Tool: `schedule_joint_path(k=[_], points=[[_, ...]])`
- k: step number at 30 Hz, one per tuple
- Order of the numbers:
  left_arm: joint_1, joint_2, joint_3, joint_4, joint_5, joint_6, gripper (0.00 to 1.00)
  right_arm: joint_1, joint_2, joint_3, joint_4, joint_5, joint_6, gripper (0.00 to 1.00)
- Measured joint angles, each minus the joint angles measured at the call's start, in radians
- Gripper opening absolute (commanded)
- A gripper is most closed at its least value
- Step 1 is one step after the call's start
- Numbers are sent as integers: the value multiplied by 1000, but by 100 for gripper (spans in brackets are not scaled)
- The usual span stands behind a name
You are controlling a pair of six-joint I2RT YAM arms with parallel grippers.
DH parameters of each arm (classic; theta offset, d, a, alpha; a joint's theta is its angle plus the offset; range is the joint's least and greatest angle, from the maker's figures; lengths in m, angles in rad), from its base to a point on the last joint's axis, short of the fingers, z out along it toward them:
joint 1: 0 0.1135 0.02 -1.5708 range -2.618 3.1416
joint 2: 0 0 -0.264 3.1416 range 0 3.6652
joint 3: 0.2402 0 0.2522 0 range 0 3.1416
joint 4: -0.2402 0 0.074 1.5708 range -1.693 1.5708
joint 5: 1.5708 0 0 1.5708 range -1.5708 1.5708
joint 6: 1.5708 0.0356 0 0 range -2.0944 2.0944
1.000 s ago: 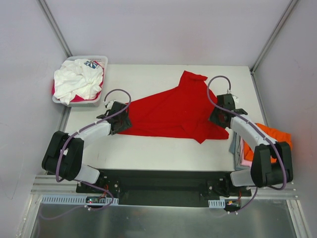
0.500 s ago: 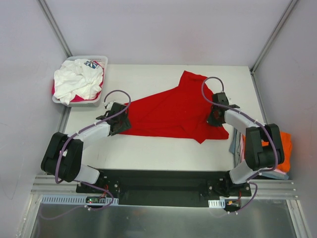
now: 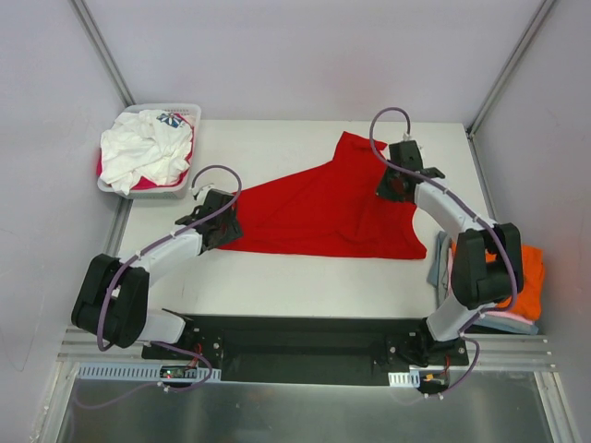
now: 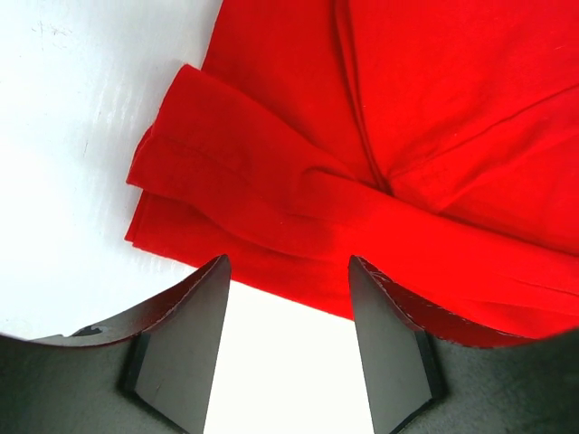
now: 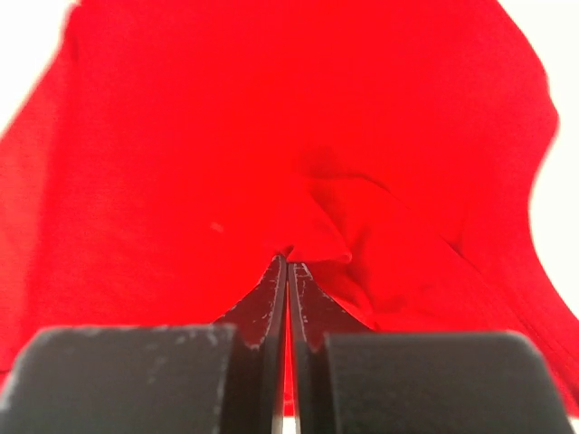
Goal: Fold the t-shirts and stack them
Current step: Fold the flattened tshirt in 1/3 of the way
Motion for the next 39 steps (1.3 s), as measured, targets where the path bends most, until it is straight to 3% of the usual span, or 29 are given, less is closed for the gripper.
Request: schedule_joint_path(k=[2,3,4,5,7,12,20,32,35,36,39], points=[[0,-8,0,0,0,1,56,8,47,68,2,-15,-5,6],[0,-11,0,0,0,1,56,11,68,94,3,-24,-7,16],[0,-13,0,0,0,1,57,14,94,124,5,-36,-13,42],[0,-13,0,0,0,2,57,18,117,148,8,-46,-19,54],[0,-13,0,0,0,5,59,24,161,191,14,-64,-37,67],[0,-14,0,0,0,12,62,34,156,176,23,-62,-68,71],[0,-13,0,-1,0,17,62,35,-11,-76,17,-56,-61,59],[0,-11,0,0,0,17,62,48,99,-150,48,-64,-36,31],[0,-11,0,-1,0,17,61,50,111,-146,56,-62,-31,16],[0,-11,0,-1,0,17,61,50,113,-142,57,-63,-29,7],[0,-11,0,-1,0,17,61,54,123,-125,59,-62,-24,1]])
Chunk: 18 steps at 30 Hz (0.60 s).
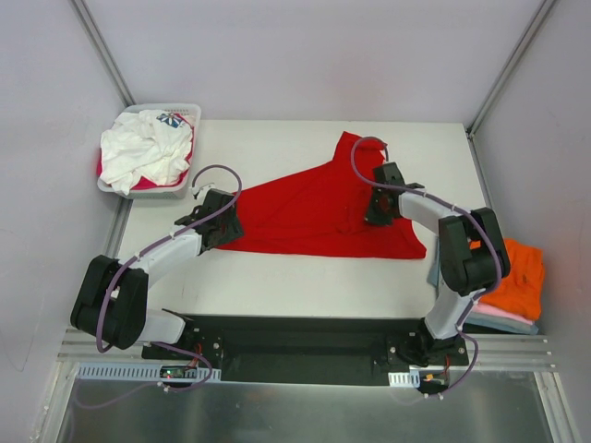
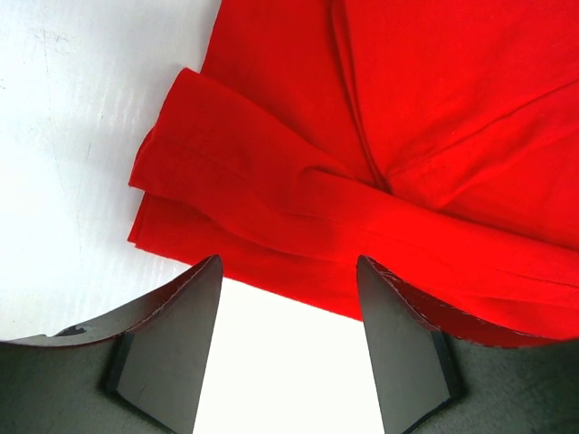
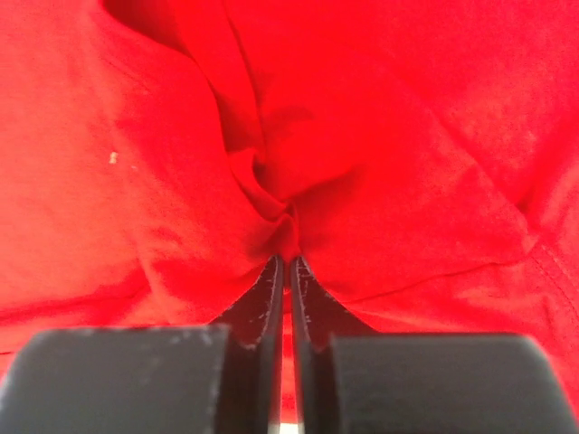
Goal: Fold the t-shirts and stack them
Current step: Fold the flattened tshirt in 1/3 of the way
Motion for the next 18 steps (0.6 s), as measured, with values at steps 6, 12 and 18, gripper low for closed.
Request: schedule_joint_path(k=[6,12,18], points=[[0,0,0,0,0,0,61,33,3,59,-24,23,-2,1],[0,0,-4,-1,-1,0,61,107,13,196,-45,12,-27,8],[0,2,-4,-1,-7,0,62,149,93,335,43,-49,-47,63]])
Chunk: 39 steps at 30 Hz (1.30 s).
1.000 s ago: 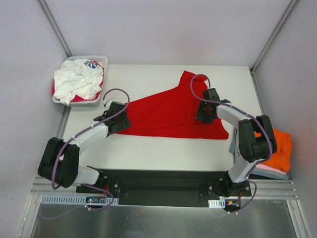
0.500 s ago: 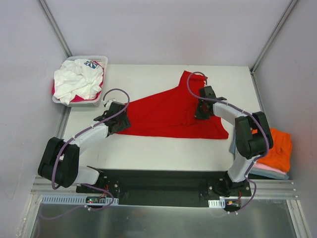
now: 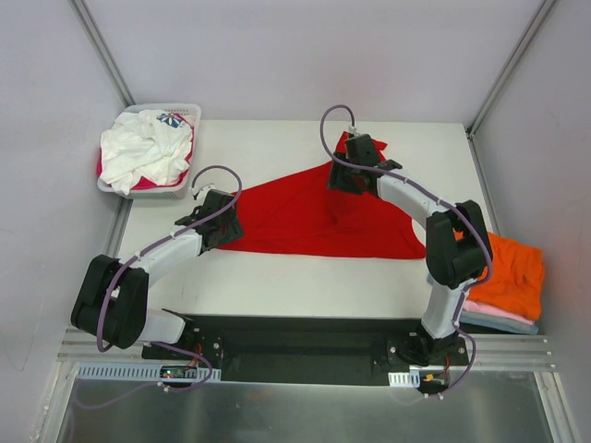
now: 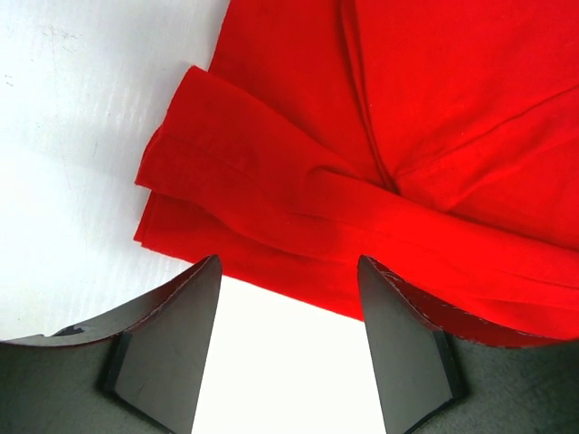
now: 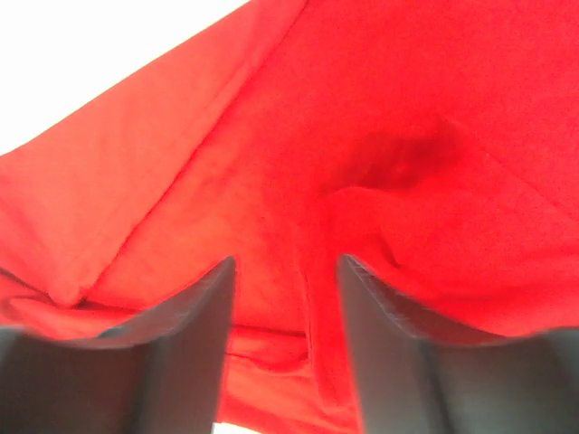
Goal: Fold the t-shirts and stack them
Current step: Fold the flattened tshirt in 1/3 of the way
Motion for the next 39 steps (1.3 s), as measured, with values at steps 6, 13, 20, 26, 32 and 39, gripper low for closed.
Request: schedule_joint_path(k=[6,13,20,26,32,39], points=[[0,2,0,0,-6,0,64,-1,-47,-117,17,71,-10,69],[0,-2,-27,0,-8,-2,63,-1,-274,-399,-48,188,3,68],[0,53,-31,12,-7,-21,63,-3,-322,-541,-54,210,41,66],[0,83,-32,62,-20,-29,63,-5,-262,-544,-22,214,46,65],[0,116,-19,113,-40,-29,61,-11,-266,-554,1,213,55,65],[1,47,-89,147,-25,-63,54,-15,-309,-597,-1,206,65,65]])
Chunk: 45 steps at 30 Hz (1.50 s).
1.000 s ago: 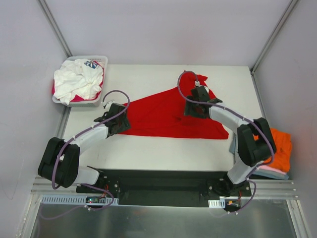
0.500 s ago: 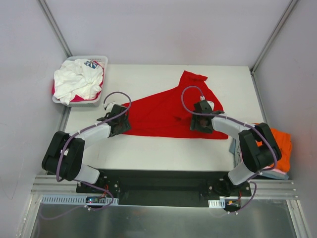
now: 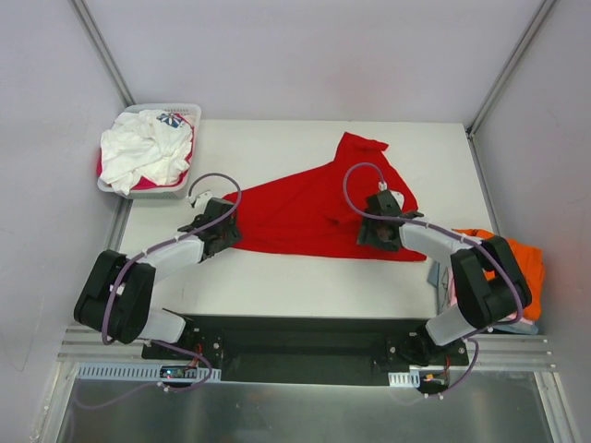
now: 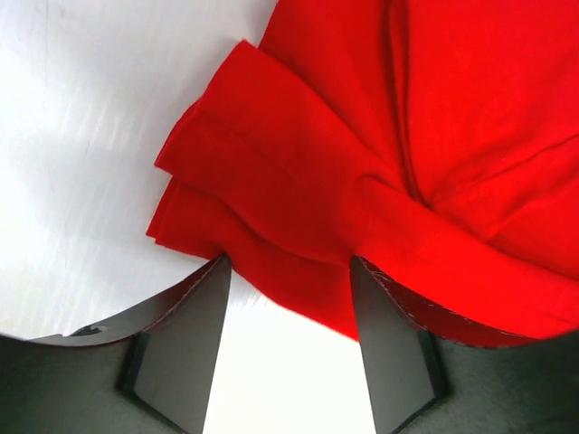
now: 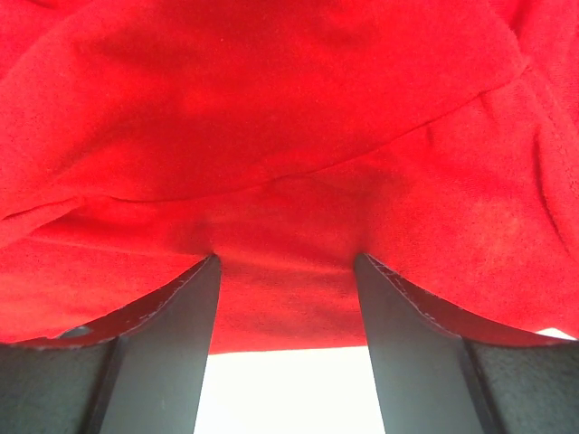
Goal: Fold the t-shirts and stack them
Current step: Fold the flattened tshirt in 1/3 of the way
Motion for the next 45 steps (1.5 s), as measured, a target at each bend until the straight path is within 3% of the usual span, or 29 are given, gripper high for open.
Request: schedule_joint_path(k=[14,24,32,40,45], points=[[-1,-175,-40,-103,91,-18,57,-1,-45,-35,-22,-24,11,65],[-1,5,36,-88,24,-7,56,-1,-37,-24,-36,-31,10,65],[-1,11,39,-50,14,9,56,-1,-37,-24,-36,-34,8,65],[-1,-106,30,-41,13,19,57,-1,-35,-23,-36,-35,8,65],[-1,-11,51,-34,13,19,57,-1,-32,-19,-37,-35,8,65]])
